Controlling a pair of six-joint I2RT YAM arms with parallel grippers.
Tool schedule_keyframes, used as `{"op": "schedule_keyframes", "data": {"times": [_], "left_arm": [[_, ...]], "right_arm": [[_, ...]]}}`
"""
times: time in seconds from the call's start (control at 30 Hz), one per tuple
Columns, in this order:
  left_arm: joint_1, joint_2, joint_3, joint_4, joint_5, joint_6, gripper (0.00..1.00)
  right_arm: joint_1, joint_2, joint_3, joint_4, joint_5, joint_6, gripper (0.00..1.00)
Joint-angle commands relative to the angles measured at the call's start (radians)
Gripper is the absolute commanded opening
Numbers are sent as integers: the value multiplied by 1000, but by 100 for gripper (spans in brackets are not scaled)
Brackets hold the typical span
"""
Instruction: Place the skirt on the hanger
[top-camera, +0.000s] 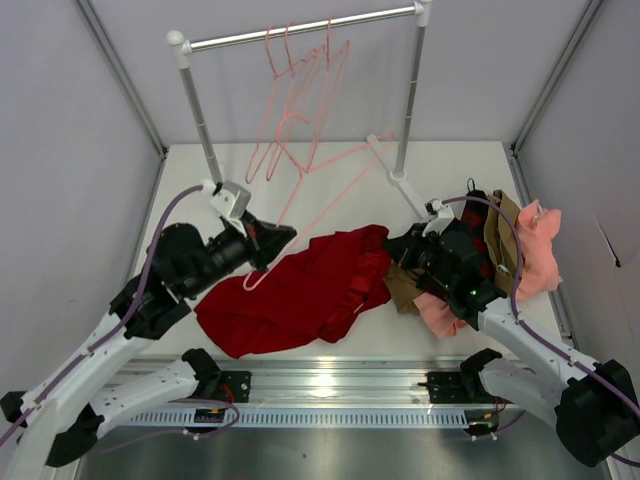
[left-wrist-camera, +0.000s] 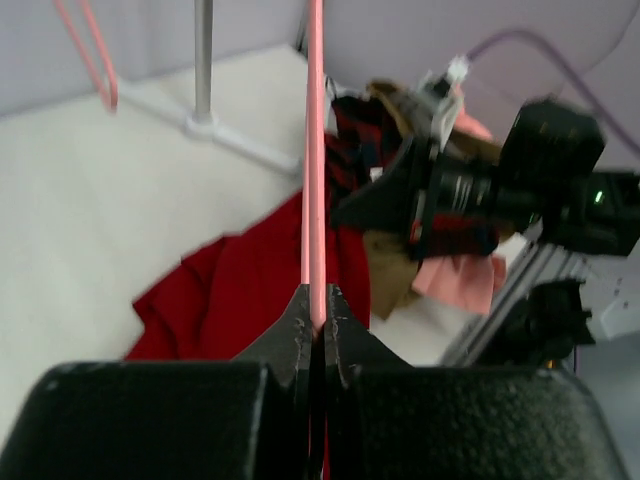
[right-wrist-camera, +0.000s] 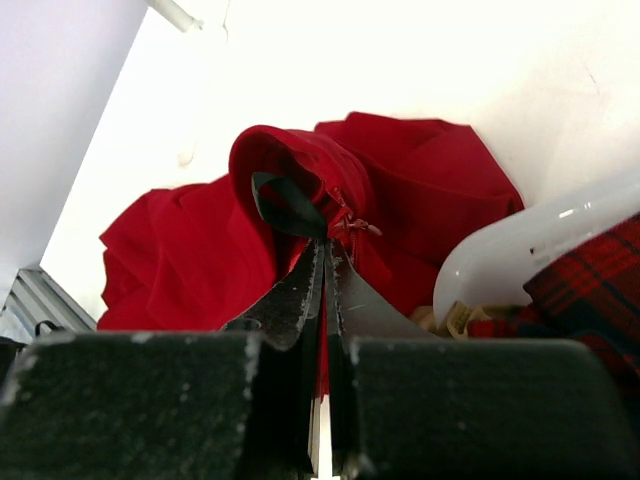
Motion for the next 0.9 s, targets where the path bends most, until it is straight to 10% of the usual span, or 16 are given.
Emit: {"op": "schedule_keyframes", "data": {"times": [0.0, 0.33, 0.87], "left_arm": [[-7, -104, -120, -99, -14, -88, 0], [-7, -365, -301, -277, 29, -134, 0], [-7, -390, -357, -259, 159, -116, 0]], "right_arm": [[-17, 3, 49, 115, -67, 3, 0], [-123, 37, 78, 171, -358, -33, 0], [-144, 66, 115, 63, -261, -39, 0]]}}
